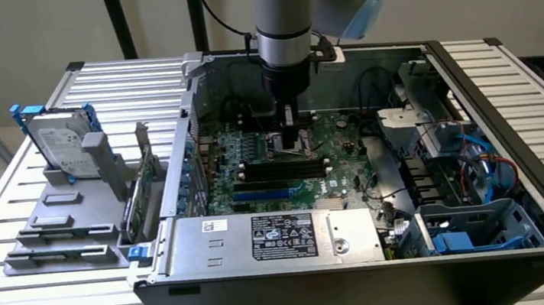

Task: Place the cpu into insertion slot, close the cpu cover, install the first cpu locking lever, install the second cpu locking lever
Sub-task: 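Place the cpu into insertion slot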

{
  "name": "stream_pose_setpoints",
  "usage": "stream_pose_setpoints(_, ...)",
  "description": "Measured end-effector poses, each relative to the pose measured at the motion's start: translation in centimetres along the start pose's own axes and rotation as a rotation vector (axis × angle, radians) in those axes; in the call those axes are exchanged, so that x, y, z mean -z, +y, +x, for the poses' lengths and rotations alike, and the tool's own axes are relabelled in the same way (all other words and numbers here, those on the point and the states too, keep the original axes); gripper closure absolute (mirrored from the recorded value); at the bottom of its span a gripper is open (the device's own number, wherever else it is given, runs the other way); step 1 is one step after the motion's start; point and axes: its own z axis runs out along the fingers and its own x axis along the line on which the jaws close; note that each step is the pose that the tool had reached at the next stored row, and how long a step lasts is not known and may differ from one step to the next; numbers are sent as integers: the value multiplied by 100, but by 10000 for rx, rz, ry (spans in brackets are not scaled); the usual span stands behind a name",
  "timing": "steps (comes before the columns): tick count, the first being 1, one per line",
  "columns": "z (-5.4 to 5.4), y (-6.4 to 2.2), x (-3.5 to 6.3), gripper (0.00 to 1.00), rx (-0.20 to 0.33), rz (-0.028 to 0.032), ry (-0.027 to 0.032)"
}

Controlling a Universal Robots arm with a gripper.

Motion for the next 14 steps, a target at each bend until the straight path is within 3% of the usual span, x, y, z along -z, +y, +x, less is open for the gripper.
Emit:
stream_pose_setpoints(8,-22,-237,92,82,2,1,0)
stream_pose_setpoints(11,-31,-319,124,89,2,0,4)
stream_pose_setpoints(14,-31,-325,127,89,1,-3,20)
